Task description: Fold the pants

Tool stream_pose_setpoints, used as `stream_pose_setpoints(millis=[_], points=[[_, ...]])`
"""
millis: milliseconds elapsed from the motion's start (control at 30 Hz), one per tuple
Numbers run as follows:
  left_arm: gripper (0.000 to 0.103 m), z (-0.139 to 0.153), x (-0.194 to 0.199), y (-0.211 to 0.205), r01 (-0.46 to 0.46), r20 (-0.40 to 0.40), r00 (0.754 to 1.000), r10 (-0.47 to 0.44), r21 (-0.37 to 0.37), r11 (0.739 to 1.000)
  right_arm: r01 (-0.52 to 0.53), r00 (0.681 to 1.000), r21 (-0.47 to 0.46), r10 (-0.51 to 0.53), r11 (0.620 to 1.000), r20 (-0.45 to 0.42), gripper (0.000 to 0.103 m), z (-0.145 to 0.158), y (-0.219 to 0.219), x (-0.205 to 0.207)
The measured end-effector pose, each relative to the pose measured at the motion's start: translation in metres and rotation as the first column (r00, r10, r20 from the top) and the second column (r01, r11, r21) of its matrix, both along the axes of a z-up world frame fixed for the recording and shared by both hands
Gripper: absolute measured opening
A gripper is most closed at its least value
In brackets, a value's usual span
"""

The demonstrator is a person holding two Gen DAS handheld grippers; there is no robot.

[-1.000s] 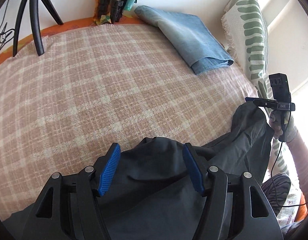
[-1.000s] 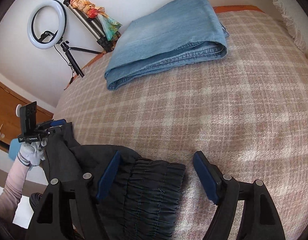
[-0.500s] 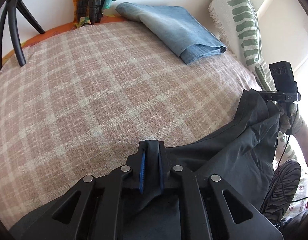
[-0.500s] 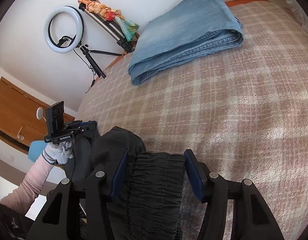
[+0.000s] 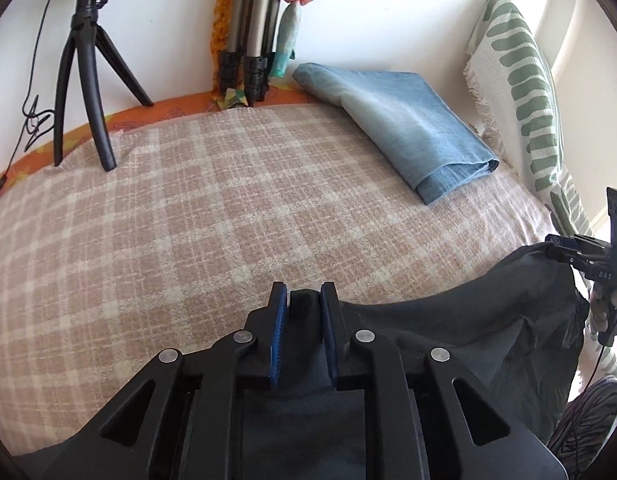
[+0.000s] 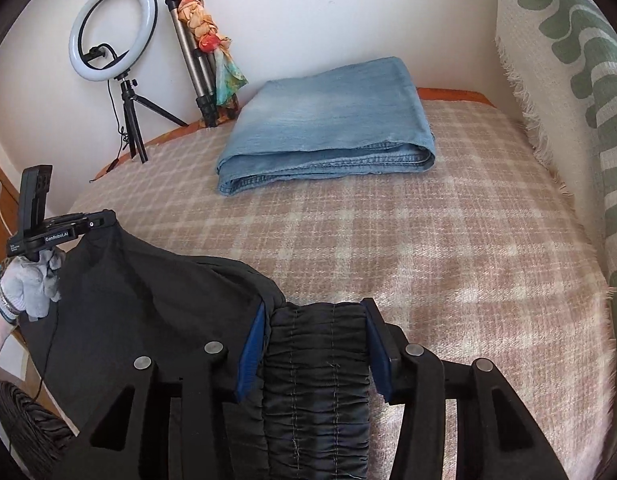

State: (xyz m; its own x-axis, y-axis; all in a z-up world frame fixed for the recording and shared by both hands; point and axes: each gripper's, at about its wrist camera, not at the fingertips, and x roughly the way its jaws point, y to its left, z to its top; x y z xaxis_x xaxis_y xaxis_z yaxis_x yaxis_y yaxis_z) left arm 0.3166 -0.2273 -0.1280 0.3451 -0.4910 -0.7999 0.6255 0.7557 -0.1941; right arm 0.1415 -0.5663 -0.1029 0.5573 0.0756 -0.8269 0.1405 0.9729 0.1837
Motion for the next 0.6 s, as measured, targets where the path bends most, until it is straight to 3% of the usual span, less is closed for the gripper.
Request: stream_pose_setpoints(millis=[100,167,233,400,467,600], points=[[0.019,0.012,0.004,0.018,-0.047,0.012,0.999,0.047,-0.022,0.999,0.019,0.999,-0.049,-0.022,0.999,-0.050,0.052,-0.004,0.000,0.009],[0.041,0.025,0.001,0.033,-0.058,0.032,0.998,0.059,-0.027,0.998,0.024,0.999,-0.108,-0.027,0.994,-0.033,0.057,0.006,0.005,0.007],[0.043,0.040,-0.005,0.051,-0.068,0.048,0.996,0.070,-0.041,0.997,0.032,0.999,-0.181,-0.033,0.983,-0.001,0.057,0.021,0.014,0.006],[0.045,0.076,-0.031,0.106,-0.120,0.054,0.991,0.125,-0.089,0.989,-0.049,0.995,-0.148,0.061,0.988,0.078,0.060,0.061,0.045,0.020],[0.051,0.091,-0.043,0.133,-0.149,0.050,0.987,0.156,-0.120,0.981,-0.124,0.987,-0.123,0.135,0.985,0.087,0.060,0.068,0.068,0.032],[0.051,0.120,-0.066,0.192,-0.232,0.037,0.970,0.241,-0.157,0.960,-0.255,0.960,-0.080,0.262,0.964,0.098,0.060,0.072,0.124,0.049]])
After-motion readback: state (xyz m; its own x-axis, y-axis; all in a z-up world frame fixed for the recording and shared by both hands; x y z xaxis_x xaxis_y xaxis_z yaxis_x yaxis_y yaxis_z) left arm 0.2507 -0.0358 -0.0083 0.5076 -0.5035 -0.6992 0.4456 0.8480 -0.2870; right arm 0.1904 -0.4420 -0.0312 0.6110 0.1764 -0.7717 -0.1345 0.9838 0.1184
